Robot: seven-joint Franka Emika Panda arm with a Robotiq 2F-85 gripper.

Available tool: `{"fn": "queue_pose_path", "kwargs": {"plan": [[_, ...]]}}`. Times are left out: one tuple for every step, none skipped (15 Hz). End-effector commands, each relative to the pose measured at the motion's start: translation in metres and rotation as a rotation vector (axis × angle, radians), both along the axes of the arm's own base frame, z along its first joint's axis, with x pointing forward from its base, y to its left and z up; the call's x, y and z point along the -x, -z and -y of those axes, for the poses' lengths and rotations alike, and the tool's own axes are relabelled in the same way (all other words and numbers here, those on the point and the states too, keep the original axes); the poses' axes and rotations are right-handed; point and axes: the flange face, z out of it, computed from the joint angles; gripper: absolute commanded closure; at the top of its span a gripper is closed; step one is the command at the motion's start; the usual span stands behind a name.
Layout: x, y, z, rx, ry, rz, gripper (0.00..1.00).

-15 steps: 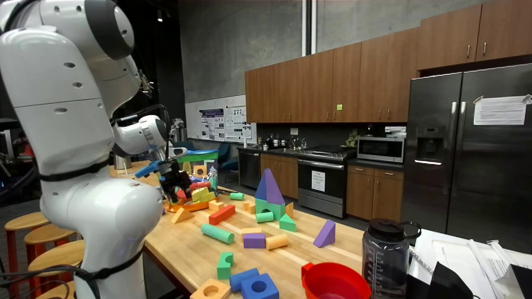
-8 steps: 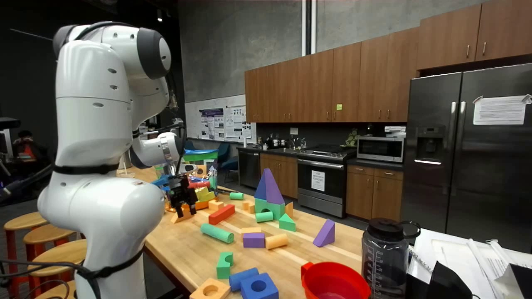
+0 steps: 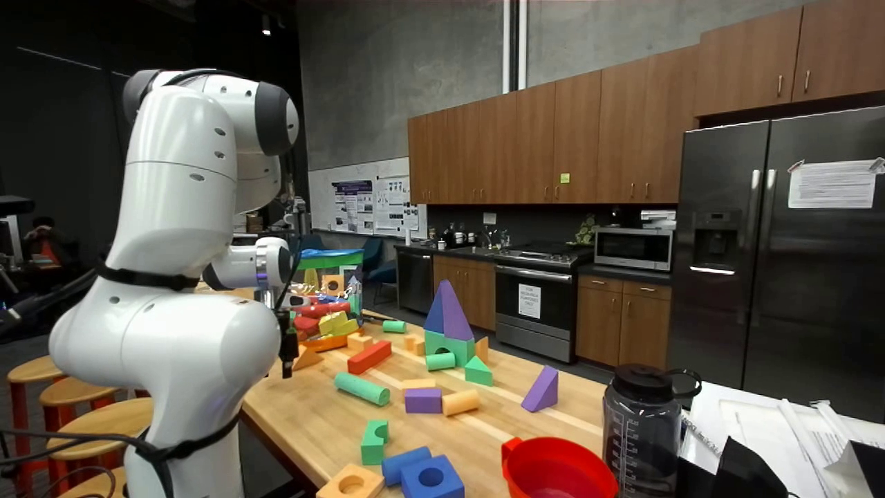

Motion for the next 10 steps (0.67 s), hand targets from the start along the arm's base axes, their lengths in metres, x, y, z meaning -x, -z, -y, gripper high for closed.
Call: {"fn": "queue_pose_path", "kwargs": {"plan": [[-0.005, -0.008, -0.009, -0.055, -0.016, -0.011, 0.0], [-0.007, -0.011, -0.013, -0.079, -0.022, 0.006, 0.0], [-0.009, -0.015, -0.017, -0.113, -0.021, 0.03, 0.0], [-0.011, -0.017, -0.021, -0.144, -0.024, 0.044, 0.0], [-0.012, -0.018, -0.025, -0.176, -0.024, 0.051, 0.0], [-0.013, -0.019, -0.029, -0.207, -0.022, 0.06, 0.0], [-0.014, -0.019, -0.031, -0.236, -0.019, 0.074, 0.0], [-0.016, -0.019, -0.033, -0.26, -0.013, 0.093, 0.0], [-0.018, -0.02, -0.033, -0.283, -0.004, 0.122, 0.0], [-0.02, -0.02, -0.034, -0.304, 0.002, 0.15, 0.0]]}}
